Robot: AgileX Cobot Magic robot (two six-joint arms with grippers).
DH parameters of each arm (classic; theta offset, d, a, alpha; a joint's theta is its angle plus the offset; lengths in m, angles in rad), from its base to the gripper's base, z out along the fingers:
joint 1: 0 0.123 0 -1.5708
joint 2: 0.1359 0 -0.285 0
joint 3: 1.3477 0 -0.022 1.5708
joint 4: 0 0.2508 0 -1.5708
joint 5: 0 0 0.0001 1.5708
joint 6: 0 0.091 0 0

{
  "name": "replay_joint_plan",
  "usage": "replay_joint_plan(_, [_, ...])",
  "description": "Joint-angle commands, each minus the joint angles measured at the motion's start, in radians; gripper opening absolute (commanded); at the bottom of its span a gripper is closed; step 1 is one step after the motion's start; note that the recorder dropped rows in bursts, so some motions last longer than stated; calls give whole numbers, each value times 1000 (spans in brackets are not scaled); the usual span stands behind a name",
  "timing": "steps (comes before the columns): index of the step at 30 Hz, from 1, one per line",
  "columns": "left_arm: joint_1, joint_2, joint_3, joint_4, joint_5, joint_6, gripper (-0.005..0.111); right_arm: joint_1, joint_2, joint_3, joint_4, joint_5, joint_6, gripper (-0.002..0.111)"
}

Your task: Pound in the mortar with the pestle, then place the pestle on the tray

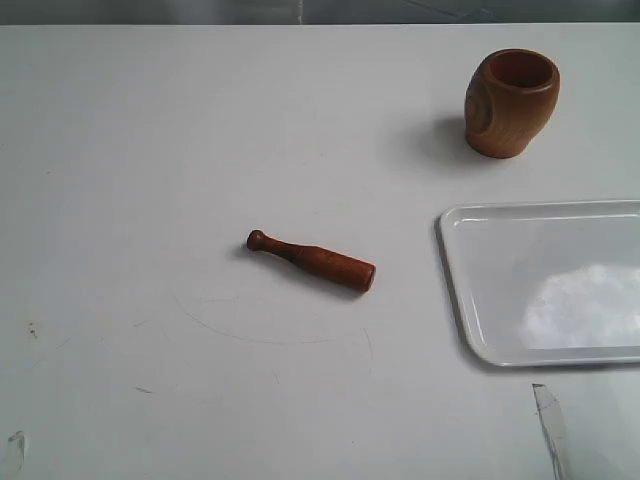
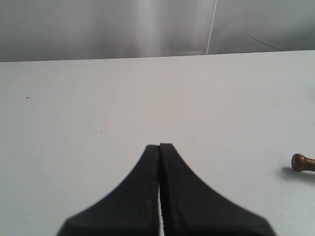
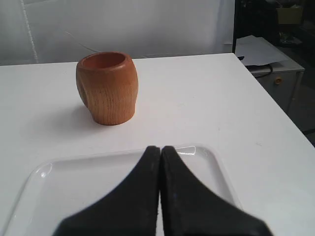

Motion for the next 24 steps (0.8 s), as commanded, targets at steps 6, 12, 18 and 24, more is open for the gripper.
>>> replay_joint_plan(6, [-8,-1,1,-7,-3,-8,0,4,-3,3,6,-2,-1,0])
replay_joint_plan(12, [-8,-1,1,-7,-3,-8,0,4,-3,3,-181,-383,-52,0])
replay_joint_plan(18, [-8,-1,1,-7,-3,-8,0,4,-3,3,68,-1187,116,0])
replay_joint_plan(24, [-8,-1,1,-7,-3,-8,0,4,224,-336,-392,-1080,199,0])
